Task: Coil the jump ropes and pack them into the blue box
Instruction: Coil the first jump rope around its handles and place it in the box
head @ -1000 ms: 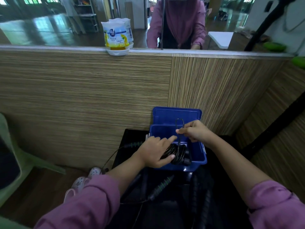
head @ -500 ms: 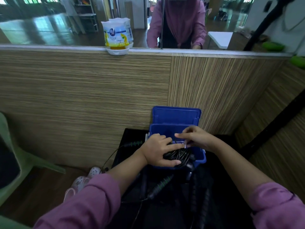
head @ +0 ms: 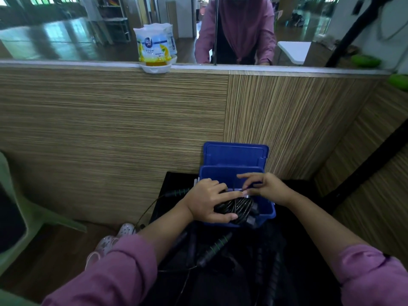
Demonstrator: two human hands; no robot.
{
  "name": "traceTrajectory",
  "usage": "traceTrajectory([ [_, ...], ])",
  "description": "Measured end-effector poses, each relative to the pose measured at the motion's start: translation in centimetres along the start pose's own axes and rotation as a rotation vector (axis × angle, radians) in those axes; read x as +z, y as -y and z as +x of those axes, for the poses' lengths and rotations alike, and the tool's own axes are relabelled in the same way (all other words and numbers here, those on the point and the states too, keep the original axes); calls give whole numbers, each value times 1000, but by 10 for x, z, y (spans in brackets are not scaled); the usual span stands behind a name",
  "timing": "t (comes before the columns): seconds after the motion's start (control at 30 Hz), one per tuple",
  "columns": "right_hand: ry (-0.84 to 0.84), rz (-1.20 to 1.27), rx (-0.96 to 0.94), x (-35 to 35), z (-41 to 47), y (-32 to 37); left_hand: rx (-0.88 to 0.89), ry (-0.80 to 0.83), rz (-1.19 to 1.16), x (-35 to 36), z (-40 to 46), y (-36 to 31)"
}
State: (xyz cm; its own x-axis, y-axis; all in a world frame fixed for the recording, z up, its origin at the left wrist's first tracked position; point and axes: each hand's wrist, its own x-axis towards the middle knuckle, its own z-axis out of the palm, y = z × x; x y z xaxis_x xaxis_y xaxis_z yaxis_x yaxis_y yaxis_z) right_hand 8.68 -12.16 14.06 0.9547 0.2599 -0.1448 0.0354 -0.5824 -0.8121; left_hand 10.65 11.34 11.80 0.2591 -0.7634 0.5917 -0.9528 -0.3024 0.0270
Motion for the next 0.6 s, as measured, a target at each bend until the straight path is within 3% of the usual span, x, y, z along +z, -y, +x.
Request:
traceTrajectory([
  [0.13, -138, 241, -14, -4, -7, 6, -75, 0, -16, -1, -9, 3],
  [0.3, -243, 278, -37, 6, -1, 19, -187, 58, -57, 0, -10, 0],
  [0.4, -328, 135, -35, 10, 2, 28, -244, 94, -49, 1, -8, -2],
  [0.6, -397, 142, 216, 9, 11, 45, -457, 156, 110, 6, -17, -3],
])
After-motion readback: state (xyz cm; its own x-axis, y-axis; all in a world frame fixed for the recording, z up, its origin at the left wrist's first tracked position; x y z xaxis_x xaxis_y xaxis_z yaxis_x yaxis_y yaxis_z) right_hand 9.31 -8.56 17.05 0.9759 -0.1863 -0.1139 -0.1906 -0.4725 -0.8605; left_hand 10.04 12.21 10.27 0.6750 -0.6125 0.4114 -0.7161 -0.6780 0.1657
